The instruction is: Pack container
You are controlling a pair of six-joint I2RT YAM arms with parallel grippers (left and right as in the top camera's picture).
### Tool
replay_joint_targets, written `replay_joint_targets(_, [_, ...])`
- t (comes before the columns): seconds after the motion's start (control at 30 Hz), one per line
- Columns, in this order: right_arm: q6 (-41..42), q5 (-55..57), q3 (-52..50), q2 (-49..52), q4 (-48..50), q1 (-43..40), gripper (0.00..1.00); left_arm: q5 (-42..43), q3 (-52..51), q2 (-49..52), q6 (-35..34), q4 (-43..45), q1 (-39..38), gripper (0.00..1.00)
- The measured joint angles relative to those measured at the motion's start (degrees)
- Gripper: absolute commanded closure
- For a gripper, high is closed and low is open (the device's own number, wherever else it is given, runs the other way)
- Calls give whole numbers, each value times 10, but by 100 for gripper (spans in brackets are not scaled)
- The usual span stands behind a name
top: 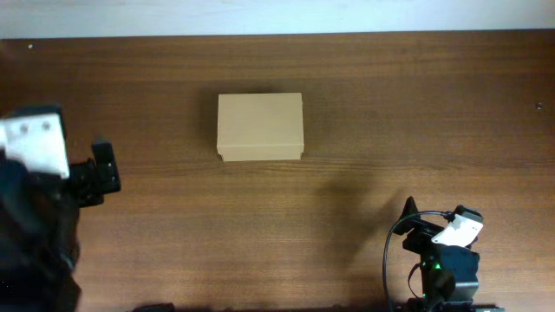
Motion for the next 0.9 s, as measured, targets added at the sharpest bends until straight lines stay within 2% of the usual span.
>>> replay_joint_targets(0.13, [0, 0, 0, 0, 1, 0, 1, 2, -181, -129, 0, 186, 0, 0])
replay_joint_targets(0.37, [0, 0, 0, 0, 2, 0, 1, 2, -421, -310, 2, 334, -24, 0])
replay_joint_targets(0.67, [2, 0, 0, 0, 2, 0, 0, 27, -662, -422, 2, 378, -35, 0])
replay_joint_targets(0.9, [2, 0, 0, 0, 1, 0, 1, 64, -755, -452, 2, 397, -35, 0])
